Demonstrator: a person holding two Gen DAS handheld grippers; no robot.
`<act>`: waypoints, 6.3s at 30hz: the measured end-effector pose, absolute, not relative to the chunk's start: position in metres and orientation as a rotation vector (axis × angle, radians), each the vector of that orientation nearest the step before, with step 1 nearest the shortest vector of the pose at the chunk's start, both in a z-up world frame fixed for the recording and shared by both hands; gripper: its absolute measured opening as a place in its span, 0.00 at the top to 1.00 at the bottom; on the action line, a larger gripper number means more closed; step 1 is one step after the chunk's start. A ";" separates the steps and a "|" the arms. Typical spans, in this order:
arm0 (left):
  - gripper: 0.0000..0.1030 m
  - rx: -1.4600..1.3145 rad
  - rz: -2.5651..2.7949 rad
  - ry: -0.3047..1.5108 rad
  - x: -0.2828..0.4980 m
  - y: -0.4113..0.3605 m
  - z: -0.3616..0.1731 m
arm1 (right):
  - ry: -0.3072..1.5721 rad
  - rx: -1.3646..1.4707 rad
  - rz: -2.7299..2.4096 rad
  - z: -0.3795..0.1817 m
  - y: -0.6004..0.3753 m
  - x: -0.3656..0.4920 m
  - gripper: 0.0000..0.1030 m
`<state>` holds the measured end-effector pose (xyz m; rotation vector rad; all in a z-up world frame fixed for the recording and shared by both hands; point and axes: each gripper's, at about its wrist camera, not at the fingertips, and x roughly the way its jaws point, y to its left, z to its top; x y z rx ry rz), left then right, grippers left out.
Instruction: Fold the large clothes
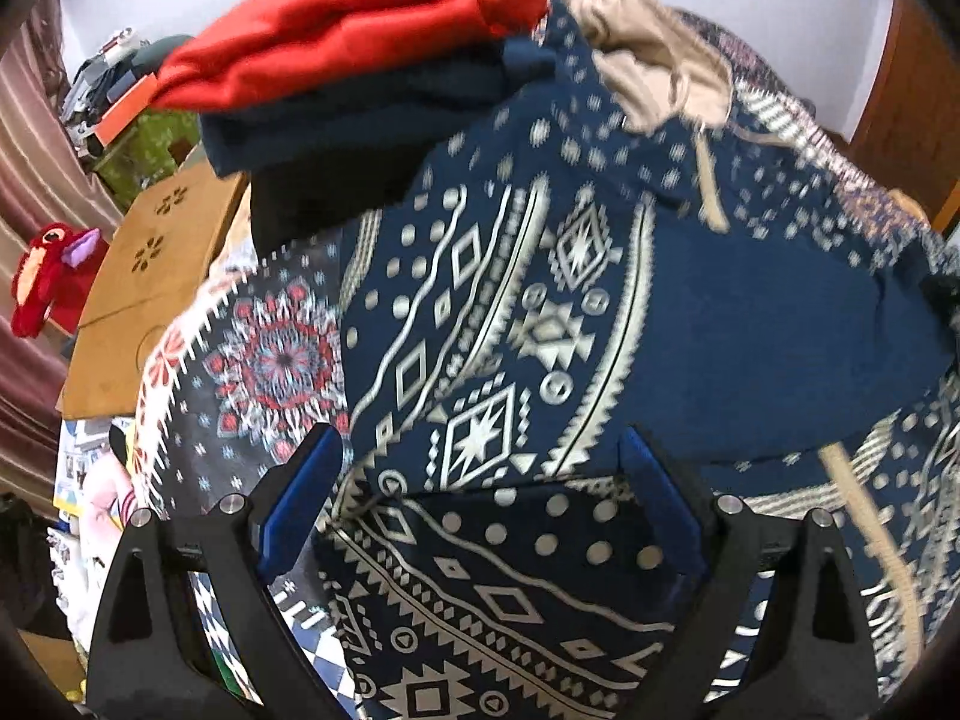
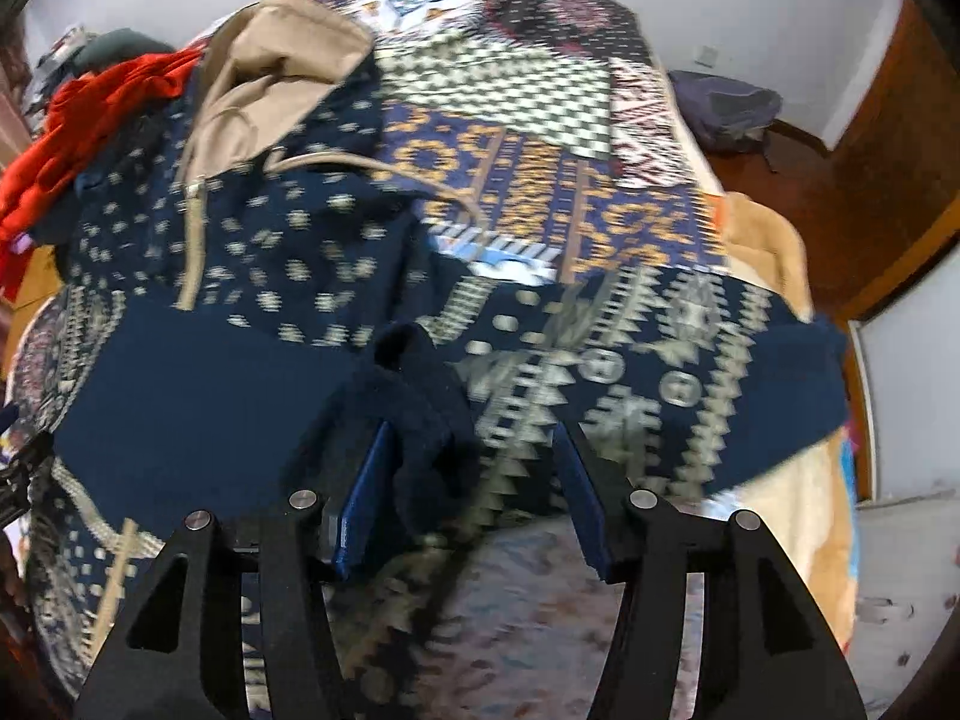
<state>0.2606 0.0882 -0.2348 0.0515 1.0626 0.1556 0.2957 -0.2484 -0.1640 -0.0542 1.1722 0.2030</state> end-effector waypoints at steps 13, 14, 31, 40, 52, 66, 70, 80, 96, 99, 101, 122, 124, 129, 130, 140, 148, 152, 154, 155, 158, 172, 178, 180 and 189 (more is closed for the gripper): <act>0.09 0.005 0.172 1.089 0.254 0.095 -0.238 | 1.096 0.334 0.078 -0.137 -0.365 0.266 0.50; 0.09 0.010 0.170 1.073 0.254 0.090 -0.233 | 1.098 0.378 0.059 -0.139 -0.376 0.266 0.49; 0.09 0.033 0.106 1.051 0.269 0.053 -0.229 | 1.066 0.756 -0.053 -0.191 -0.429 0.293 0.54; 0.09 -0.001 0.112 1.065 0.272 0.060 -0.236 | 1.006 0.746 -0.127 -0.193 -0.439 0.311 0.83; 0.09 0.013 0.111 1.029 0.265 0.059 -0.227 | 0.866 0.593 -0.081 -0.128 -0.423 0.290 0.95; 0.09 -0.022 0.124 0.967 0.239 0.077 -0.206 | 0.746 0.359 0.280 -0.046 -0.306 0.264 0.96; 0.09 -0.038 0.127 0.964 0.232 0.083 -0.204 | 0.836 0.305 0.390 -0.066 -0.265 0.263 0.96; 0.09 -0.007 0.091 0.962 0.228 0.073 -0.197 | 1.134 0.286 0.432 -0.145 -0.233 0.254 0.91; 0.09 0.192 -0.281 0.814 0.304 -0.089 -0.118 | 0.991 0.404 0.149 -0.124 -0.352 0.206 0.52; 0.09 0.254 -0.374 0.789 0.311 -0.139 -0.109 | 0.991 0.417 0.105 -0.129 -0.371 0.197 0.52; 0.09 0.290 -0.433 0.780 0.314 -0.170 -0.107 | 0.989 0.439 0.082 -0.132 -0.383 0.191 0.52; 0.30 0.419 -0.648 1.124 0.378 -0.333 -0.228 | 1.045 0.563 -0.009 -0.173 -0.443 0.175 0.52; 0.44 0.393 -0.650 1.112 0.379 -0.329 -0.223 | 1.049 0.556 -0.012 -0.175 -0.441 0.175 0.52; 0.88 0.296 -0.663 1.150 0.389 -0.318 -0.217 | 1.033 0.536 0.007 -0.167 -0.435 0.177 0.52; 0.92 0.258 -0.683 1.169 0.391 -0.313 -0.216 | 1.032 0.535 0.014 -0.166 -0.434 0.177 0.52; 0.98 0.069 -0.651 0.985 0.378 -0.230 -0.124 | 1.012 0.479 0.084 -0.151 -0.399 0.186 0.52; 0.98 -0.063 -0.457 0.761 0.348 -0.097 -0.056 | 1.000 0.373 0.150 -0.136 -0.352 0.202 0.52; 0.98 -0.061 -0.305 0.710 0.327 -0.039 -0.062 | 1.006 0.309 0.177 -0.134 -0.329 0.212 0.52; 0.98 -0.062 -0.233 0.706 0.314 -0.010 -0.075 | 1.014 0.304 0.188 -0.135 -0.321 0.215 0.52; 0.98 -0.065 -0.200 0.710 0.309 0.002 -0.084 | 1.021 0.308 0.197 -0.137 -0.316 0.215 0.52; 0.98 -0.092 -0.116 0.787 0.293 0.040 -0.124 | 1.042 0.312 0.208 -0.144 -0.306 0.214 0.52; 0.47 -0.149 0.039 1.052 0.249 0.107 -0.233 | 1.076 0.199 0.183 -0.143 -0.282 0.219 0.52; 0.42 -0.076 -0.003 1.061 0.266 0.094 -0.231 | 1.109 0.107 0.227 -0.147 -0.265 0.229 0.52; 0.41 -0.046 -0.034 1.064 0.273 0.081 -0.233 | 1.122 0.044 0.236 -0.149 -0.257 0.234 0.52; 0.28 0.107 0.079 1.014 0.314 0.055 -0.237 | 1.171 -0.044 0.263 -0.160 -0.242 0.271 0.52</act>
